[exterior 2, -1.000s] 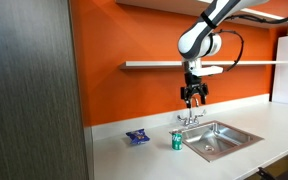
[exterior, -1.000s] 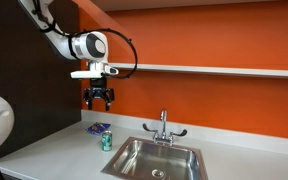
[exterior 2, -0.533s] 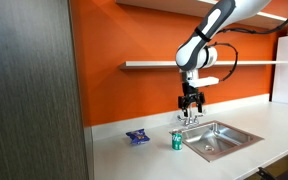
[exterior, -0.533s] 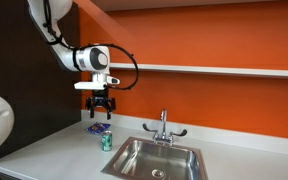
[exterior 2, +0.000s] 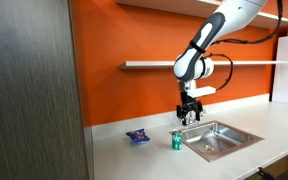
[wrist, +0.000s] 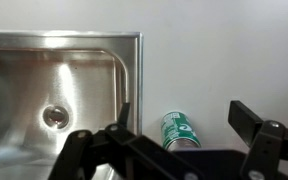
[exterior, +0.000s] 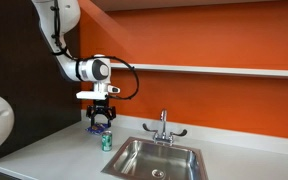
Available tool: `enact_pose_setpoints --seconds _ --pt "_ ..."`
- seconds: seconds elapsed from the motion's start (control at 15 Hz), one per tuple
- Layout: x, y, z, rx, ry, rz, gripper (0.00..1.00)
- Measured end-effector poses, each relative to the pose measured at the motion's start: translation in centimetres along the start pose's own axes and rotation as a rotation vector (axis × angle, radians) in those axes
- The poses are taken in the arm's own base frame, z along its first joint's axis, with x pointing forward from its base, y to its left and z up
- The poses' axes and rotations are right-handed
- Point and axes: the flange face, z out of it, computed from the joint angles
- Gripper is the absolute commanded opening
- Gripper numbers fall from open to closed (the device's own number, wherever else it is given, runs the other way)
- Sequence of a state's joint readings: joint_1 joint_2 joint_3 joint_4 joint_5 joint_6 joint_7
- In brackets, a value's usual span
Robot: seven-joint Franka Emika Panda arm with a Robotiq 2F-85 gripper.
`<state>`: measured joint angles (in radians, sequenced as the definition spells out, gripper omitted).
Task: Pick up the can and put it in the sink
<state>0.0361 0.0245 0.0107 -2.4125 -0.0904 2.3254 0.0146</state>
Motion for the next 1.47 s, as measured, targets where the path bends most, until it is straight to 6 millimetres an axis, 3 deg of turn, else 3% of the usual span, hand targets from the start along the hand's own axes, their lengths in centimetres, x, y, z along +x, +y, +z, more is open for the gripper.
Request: enact_pose_setpoints --seconds 0.53,1.47 --pt "2.2 -0.3 3.1 0.006 -0.012 -0.026 1.0" --pt "6.9 -1.0 6.6 0.019 -0.002 -0.058 1.0"
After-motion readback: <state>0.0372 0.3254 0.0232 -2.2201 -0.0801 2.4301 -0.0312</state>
